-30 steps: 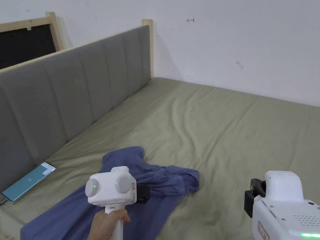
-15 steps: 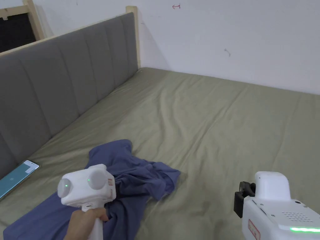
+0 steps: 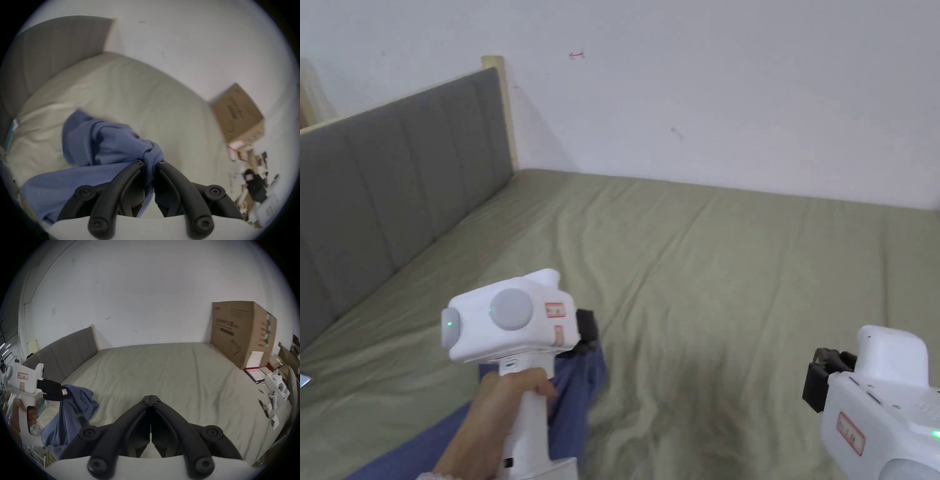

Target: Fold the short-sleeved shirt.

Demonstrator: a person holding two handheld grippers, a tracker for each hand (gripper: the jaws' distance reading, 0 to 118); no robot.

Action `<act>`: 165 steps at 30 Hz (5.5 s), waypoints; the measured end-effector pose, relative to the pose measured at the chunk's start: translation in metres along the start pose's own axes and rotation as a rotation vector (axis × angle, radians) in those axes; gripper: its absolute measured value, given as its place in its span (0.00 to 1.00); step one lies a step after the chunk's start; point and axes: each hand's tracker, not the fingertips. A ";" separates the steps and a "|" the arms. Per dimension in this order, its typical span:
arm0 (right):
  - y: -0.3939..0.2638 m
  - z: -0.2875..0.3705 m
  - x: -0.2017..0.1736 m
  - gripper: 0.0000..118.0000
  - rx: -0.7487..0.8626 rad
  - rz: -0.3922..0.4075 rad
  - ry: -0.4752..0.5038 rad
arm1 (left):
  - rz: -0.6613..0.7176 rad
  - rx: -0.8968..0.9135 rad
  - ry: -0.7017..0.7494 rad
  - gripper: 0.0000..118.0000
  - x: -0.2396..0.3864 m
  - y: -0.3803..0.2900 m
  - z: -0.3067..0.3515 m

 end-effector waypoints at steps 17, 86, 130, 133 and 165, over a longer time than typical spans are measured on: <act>-0.006 0.081 0.184 0.00 0.063 -0.215 -0.366 | -0.556 -0.253 -0.266 0.11 0.291 -0.183 -0.122; -0.041 -0.243 0.189 0.56 -0.975 0.030 -0.035 | -0.230 -0.211 0.344 0.01 0.011 -0.071 -0.109; 0.470 0.021 0.206 0.00 0.168 -0.177 -0.212 | -0.377 0.509 0.357 0.01 0.218 0.253 0.096; 0.489 0.022 0.206 0.00 0.198 -0.175 -0.226 | -0.356 0.549 0.331 0.01 0.224 0.273 0.096; 0.047 -0.140 0.258 0.00 -0.512 -0.244 -0.196 | -0.355 -0.054 0.482 0.01 0.019 -0.009 -0.138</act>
